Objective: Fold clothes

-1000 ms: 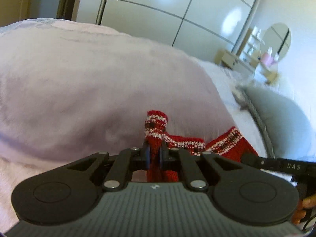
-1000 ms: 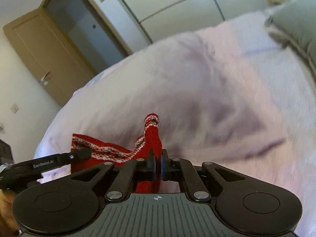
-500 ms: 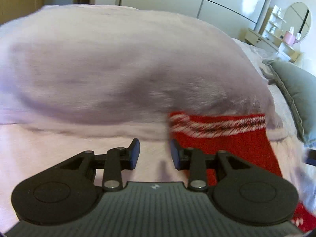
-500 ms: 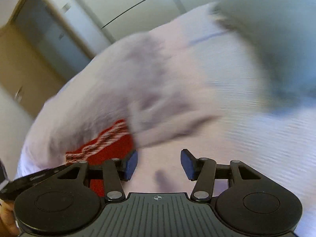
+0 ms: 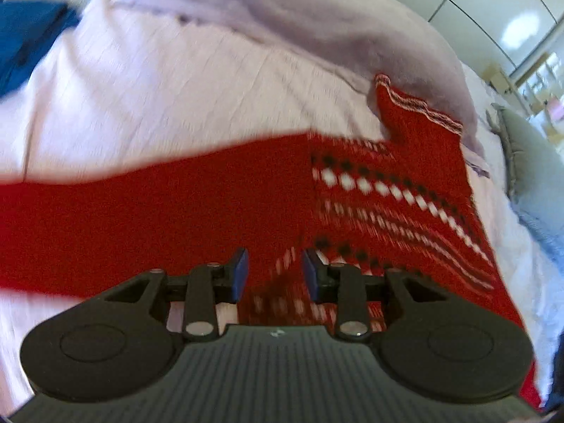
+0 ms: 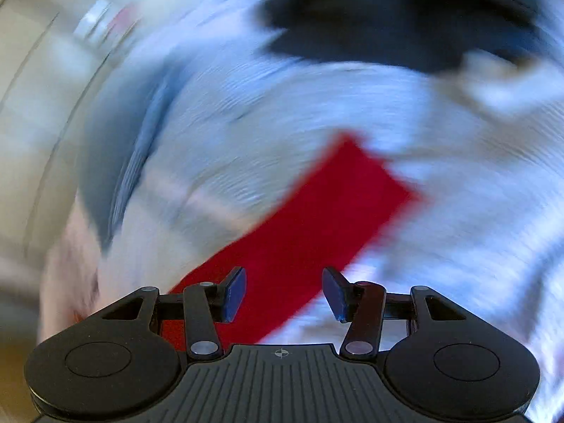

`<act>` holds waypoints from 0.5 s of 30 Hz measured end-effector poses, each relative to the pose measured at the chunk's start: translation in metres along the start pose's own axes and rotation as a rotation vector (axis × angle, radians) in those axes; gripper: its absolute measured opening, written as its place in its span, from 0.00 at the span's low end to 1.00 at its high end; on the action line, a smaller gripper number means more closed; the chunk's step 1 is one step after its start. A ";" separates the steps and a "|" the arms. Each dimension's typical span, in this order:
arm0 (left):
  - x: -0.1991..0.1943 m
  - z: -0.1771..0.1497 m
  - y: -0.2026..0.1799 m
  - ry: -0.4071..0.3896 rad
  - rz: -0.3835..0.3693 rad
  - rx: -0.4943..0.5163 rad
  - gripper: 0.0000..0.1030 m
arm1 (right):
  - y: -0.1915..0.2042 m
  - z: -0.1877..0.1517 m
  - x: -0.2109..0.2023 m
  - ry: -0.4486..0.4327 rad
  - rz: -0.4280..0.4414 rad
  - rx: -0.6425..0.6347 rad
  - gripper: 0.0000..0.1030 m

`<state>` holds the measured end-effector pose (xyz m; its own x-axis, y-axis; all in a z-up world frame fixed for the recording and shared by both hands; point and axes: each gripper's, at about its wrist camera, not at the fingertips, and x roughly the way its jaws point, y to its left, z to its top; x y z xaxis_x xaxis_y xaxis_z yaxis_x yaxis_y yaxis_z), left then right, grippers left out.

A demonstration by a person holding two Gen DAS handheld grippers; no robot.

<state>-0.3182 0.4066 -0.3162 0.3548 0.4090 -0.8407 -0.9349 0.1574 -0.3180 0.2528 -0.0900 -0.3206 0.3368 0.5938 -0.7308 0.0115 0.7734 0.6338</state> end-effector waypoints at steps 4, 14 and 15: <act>-0.010 -0.021 0.003 0.031 -0.019 -0.047 0.28 | -0.041 0.005 0.011 -0.038 0.087 0.191 0.50; -0.050 -0.054 0.032 0.036 -0.012 0.075 0.26 | -0.008 0.008 0.005 -0.248 -0.102 -0.169 0.01; -0.050 -0.060 0.040 0.053 -0.001 0.074 0.25 | -0.011 0.010 0.010 -0.204 -0.166 -0.167 0.01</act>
<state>-0.3733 0.3380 -0.3132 0.3529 0.3612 -0.8631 -0.9313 0.2249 -0.2866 0.2657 -0.0947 -0.3320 0.5258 0.4121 -0.7441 -0.0667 0.8921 0.4468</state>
